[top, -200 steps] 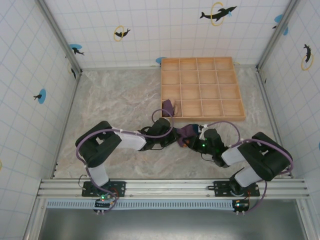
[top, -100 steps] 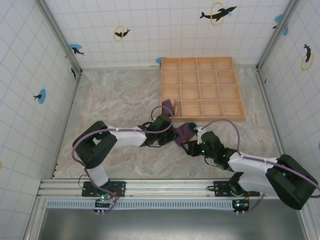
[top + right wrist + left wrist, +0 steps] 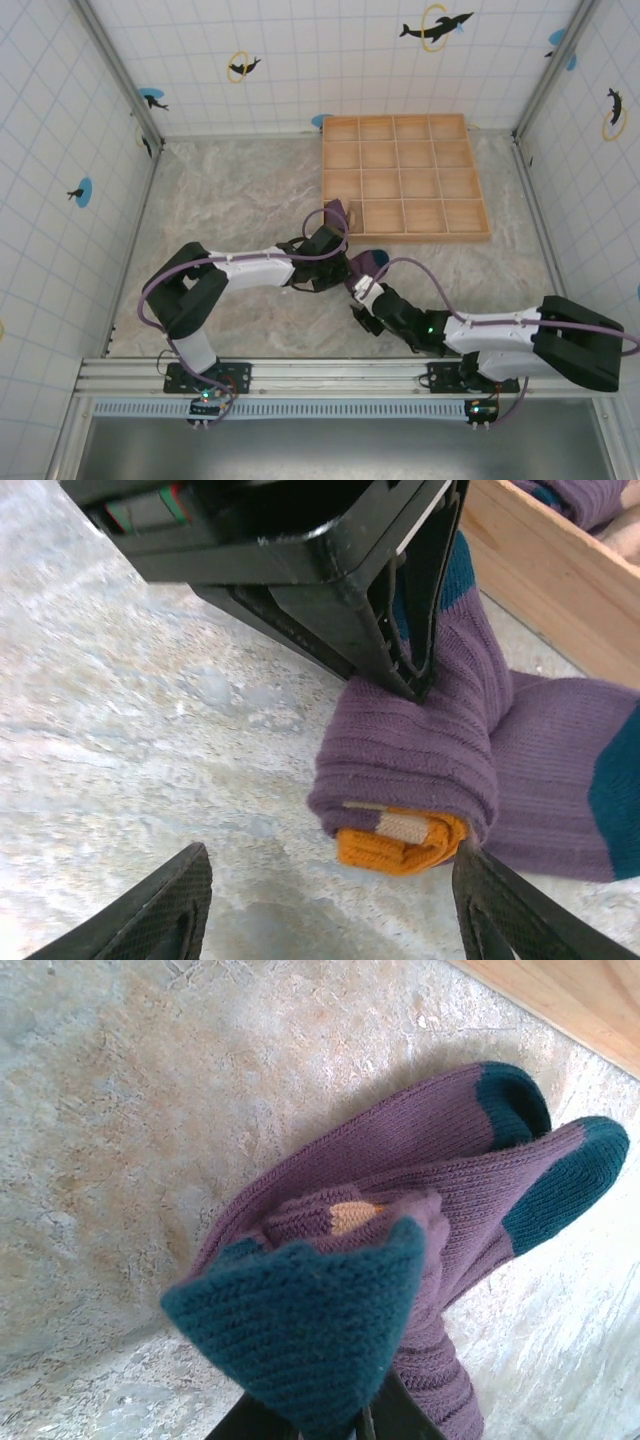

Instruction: Roll the socks

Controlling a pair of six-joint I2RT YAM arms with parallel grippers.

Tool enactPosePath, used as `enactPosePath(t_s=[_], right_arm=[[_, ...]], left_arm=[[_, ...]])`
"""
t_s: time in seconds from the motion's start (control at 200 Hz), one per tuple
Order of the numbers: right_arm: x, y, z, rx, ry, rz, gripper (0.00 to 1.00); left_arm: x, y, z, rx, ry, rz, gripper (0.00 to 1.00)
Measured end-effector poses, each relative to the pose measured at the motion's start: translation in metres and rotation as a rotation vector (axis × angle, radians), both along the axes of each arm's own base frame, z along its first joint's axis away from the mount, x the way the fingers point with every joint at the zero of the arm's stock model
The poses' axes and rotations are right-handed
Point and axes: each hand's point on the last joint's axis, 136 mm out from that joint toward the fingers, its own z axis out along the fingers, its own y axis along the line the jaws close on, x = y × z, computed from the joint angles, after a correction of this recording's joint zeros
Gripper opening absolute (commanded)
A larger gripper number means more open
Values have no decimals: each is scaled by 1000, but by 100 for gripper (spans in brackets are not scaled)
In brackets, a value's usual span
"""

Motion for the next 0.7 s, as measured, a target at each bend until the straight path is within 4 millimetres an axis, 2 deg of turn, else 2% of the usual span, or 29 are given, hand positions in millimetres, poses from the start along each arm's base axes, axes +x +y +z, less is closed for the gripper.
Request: enactPosePath(t_s=[0.275, 0.581, 0.701], right_arm=[[13, 11, -6, -104, -139, 37, 60], [21, 19, -11, -145, -198, 48, 54], [23, 18, -13, -147, -201, 37, 44]], left_arm=[[-2, 2, -1, 12, 7, -11, 0], [-3, 3, -1, 19, 14, -19, 0], [-3, 4, 0, 24, 16, -21, 0]])
